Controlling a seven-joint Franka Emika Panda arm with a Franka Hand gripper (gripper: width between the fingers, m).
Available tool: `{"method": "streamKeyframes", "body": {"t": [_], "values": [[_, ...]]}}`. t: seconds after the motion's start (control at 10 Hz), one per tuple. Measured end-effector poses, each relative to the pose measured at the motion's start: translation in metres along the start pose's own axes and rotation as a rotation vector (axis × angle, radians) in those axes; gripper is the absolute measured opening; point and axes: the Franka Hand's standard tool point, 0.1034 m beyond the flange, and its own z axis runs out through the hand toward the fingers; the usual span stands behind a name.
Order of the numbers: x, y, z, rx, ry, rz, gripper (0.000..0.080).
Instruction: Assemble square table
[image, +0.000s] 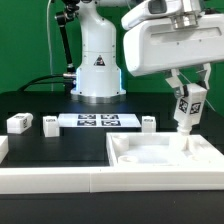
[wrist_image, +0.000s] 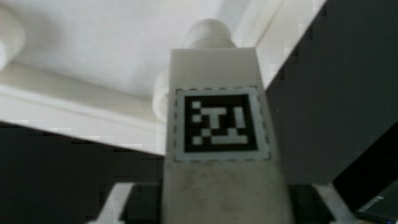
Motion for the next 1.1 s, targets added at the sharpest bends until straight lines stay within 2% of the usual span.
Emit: {"method": "streamKeyframes", "body": {"t": [0.1,0.3,0.5,0.6,0.7,0.9,1.1], "values": [[0.008,0.000,0.001,0.002,0.009,-0.002,0.0291],[0.006,0.005,0.002,-0.014,0.030,-0.006,0.0291],[0.006,0.015,0.003,-0.058,0.093,-0.017,0.0291],[0.003,0.015,0.005,-0.054,0.085,-0.014,0.0291],[0.010,0.015,0.006,-0.040,0.074,-0.013,0.0291],[0.022,0.016,0.009,-0.030,0.078,-0.006,0.0291],[0.032,0.015,0.014,-0.032,0.099,-0.007,0.0291]]}}
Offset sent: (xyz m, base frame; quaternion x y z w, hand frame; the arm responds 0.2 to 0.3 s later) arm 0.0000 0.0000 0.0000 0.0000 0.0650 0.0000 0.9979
